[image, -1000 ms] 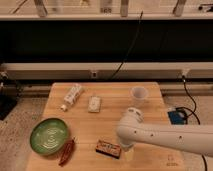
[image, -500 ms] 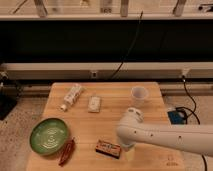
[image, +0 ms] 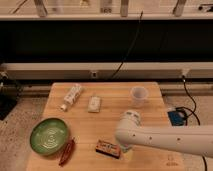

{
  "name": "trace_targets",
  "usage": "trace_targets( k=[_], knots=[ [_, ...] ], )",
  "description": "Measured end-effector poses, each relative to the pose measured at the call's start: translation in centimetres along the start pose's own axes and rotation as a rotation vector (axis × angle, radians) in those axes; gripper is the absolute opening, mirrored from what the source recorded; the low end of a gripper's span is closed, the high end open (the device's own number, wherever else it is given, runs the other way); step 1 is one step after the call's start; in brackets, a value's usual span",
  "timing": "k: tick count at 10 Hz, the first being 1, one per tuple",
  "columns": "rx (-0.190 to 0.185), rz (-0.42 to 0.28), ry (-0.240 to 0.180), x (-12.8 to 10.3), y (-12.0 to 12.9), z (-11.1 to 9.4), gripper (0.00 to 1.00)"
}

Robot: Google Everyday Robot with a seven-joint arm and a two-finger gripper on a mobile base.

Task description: Place the eraser on the white sponge

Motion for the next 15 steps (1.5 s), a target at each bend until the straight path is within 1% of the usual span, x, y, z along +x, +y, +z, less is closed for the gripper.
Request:
trace_targets(
  k=[1, 4, 7, 9, 10, 11, 13, 15],
  knots=[
    [0.02, 0.011, 0.001, -0.8, -0.2, 0.0, 0.8],
    [0.035, 0.034, -0.008, -3.0, -0.8, 0.1, 0.8],
    [0.016, 0.041, -0.014, -4.4, -1.5, 0.4, 0.8],
    [0.009, 0.053, -0.019, -4.5, -1.8, 0.6, 0.8],
    [0.006, 0.061, -0.022, -4.3, -1.9, 0.7, 0.77],
    [0.004, 0.064, -0.022, -4.2, -1.9, 0.8, 0.7],
    [0.0, 0.072, -0.028, -4.1, -1.9, 1.0, 0.47],
    [-0.005, 0.073, -0.034, -4.2, -1.9, 1.2, 0.29]
  ],
)
